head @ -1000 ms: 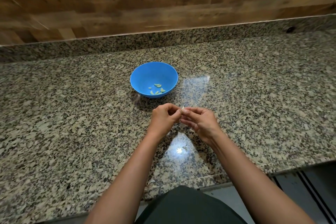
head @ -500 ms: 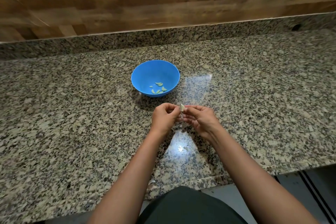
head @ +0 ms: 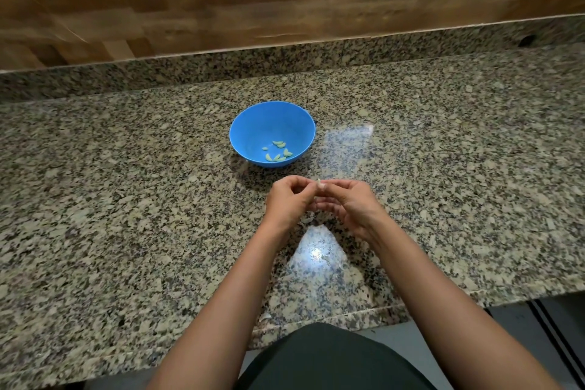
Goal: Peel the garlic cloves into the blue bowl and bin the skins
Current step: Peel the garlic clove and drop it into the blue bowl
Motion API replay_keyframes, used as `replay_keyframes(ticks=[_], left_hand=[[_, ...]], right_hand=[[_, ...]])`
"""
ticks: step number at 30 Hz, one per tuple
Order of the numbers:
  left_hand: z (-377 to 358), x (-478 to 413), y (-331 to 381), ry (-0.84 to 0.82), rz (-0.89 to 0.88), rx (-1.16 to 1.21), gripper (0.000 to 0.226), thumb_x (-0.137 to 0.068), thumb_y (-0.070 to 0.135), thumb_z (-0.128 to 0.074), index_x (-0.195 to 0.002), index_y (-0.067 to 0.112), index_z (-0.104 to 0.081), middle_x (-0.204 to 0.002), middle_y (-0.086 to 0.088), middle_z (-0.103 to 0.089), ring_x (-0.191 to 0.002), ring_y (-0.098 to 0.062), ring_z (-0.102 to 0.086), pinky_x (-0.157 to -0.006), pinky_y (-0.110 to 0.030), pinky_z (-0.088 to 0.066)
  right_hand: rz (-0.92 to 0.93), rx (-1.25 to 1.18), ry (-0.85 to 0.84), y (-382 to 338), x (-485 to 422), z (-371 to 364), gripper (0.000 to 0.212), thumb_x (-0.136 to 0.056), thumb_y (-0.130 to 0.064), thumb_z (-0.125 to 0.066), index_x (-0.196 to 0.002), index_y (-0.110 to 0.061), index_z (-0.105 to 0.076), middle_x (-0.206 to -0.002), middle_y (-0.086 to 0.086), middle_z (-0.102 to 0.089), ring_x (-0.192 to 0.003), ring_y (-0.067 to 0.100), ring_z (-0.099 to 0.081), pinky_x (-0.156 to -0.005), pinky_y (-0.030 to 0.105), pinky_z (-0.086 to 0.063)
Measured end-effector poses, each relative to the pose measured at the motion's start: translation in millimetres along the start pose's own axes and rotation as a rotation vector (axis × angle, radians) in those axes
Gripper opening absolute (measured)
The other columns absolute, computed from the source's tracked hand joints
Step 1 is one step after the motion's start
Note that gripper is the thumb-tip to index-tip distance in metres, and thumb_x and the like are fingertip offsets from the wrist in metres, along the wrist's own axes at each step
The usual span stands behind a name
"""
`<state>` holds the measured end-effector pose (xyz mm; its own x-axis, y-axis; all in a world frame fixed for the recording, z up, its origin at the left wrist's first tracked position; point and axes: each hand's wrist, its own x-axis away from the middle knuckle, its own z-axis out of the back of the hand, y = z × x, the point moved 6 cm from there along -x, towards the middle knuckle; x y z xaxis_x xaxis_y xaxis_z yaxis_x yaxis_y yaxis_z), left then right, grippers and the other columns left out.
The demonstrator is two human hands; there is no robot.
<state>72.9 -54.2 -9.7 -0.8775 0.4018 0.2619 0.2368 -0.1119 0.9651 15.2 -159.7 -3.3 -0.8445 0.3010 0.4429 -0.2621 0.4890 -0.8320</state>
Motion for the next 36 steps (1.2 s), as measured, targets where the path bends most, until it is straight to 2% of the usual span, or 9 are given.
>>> replay_keyframes(ticks=[4,8,10,15,19,24,29,32,36], left_hand=[[-2.2,2.0,2.6,-0.016,0.019,0.059,0.008,-0.09,0.007,-0.059,-0.084,0.003,-0.061,-0.071,-0.006,-0.066,-0.058,-0.012,-0.065,-0.061,-0.023,-0.057],[-4.4,2.3,1.3,-0.045,0.046,0.101,0.011,-0.091,0.01,-0.058,-0.084,0.003,-0.06,-0.071,-0.01,-0.063,-0.057,-0.012,-0.062,-0.059,-0.021,-0.056],[-6.3,1.8,0.7,-0.074,0.072,0.145,0.012,-0.092,0.008,-0.056,-0.083,0.003,-0.06,-0.072,-0.011,-0.061,-0.06,-0.015,-0.06,-0.06,-0.021,-0.056],[-5.7,-1.6,-2.3,-0.114,0.108,0.162,0.012,-0.093,0.007,-0.054,-0.085,0.0,-0.06,-0.076,-0.016,-0.06,-0.07,-0.023,-0.059,-0.073,-0.031,-0.057],[-0.6,-2.5,-2.4,-0.064,0.076,0.091,0.01,-0.09,0.006,-0.059,-0.093,-0.004,-0.062,-0.085,-0.02,-0.065,-0.073,-0.022,-0.062,-0.067,-0.023,-0.058],[-4.6,-1.1,0.7,-0.092,0.065,0.074,0.009,-0.084,0.008,-0.068,-0.091,0.002,-0.066,-0.088,-0.015,-0.07,-0.081,-0.022,-0.068,-0.079,-0.031,-0.057],[-3.9,-0.7,4.5,-0.087,0.022,0.079,0.011,-0.083,0.007,-0.069,-0.089,-0.001,-0.066,-0.081,-0.011,-0.069,-0.071,-0.017,-0.067,-0.066,-0.022,-0.055],[-0.3,-1.1,5.6,-0.063,-0.006,0.019,0.007,-0.086,0.008,-0.065,-0.088,0.001,-0.066,-0.077,-0.009,-0.068,-0.065,-0.012,-0.063,-0.062,-0.02,-0.052],[0.0,-0.4,7.8,-0.077,-0.041,-0.046,0.006,-0.089,0.014,-0.062,-0.084,0.01,-0.064,-0.08,-0.007,-0.066,-0.072,-0.014,-0.063,-0.071,-0.027,-0.055]], right_hand=[[-0.025,-0.055,-0.015,0.0,1.2,1.6,0.008,-0.084,0.005,-0.06,-0.089,0.007,-0.065,-0.074,0.016,-0.069,-0.061,0.019,-0.066,-0.058,0.023,-0.057],[-0.034,-0.116,-0.029,0.3,3.2,1.8,0.01,-0.087,0.006,-0.055,-0.092,0.009,-0.063,-0.066,0.013,-0.067,-0.055,0.017,-0.064,-0.054,0.019,-0.055],[-0.03,-0.136,-0.025,-0.3,4.0,2.0,0.01,-0.088,0.005,-0.053,-0.089,0.008,-0.063,-0.064,0.012,-0.066,-0.054,0.016,-0.062,-0.053,0.019,-0.054],[-0.042,-0.142,-0.024,-0.9,5.6,5.3,0.009,-0.087,0.005,-0.054,-0.086,0.007,-0.063,-0.071,0.016,-0.066,-0.056,0.019,-0.065,-0.053,0.021,-0.055],[-0.012,-0.149,0.006,-0.2,4.3,9.8,0.008,-0.084,0.008,-0.057,-0.089,0.005,-0.062,-0.071,0.014,-0.068,-0.057,0.017,-0.065,-0.056,0.022,-0.057],[0.117,0.056,0.056,-1.9,4.8,12.2,0.021,-0.08,0.004,-0.066,-0.101,0.006,-0.063,-0.086,0.017,-0.069,-0.07,0.02,-0.067,-0.063,0.022,-0.057],[0.219,0.236,0.063,-6.2,5.4,7.9,0.011,-0.08,-0.001,-0.068,-0.089,-0.006,-0.068,-0.085,0.012,-0.071,-0.076,0.022,-0.067,-0.07,0.027,-0.057],[0.226,0.298,0.027,-8.2,6.3,4.8,0.016,-0.081,0.004,-0.066,-0.096,0.0,-0.067,-0.087,0.015,-0.07,-0.073,0.021,-0.066,-0.065,0.022,-0.056],[0.21,0.272,0.002,-10.5,7.3,2.5,0.014,-0.083,0.004,-0.062,-0.097,0.004,-0.066,-0.082,0.014,-0.07,-0.063,0.016,-0.065,-0.062,0.022,-0.057]])
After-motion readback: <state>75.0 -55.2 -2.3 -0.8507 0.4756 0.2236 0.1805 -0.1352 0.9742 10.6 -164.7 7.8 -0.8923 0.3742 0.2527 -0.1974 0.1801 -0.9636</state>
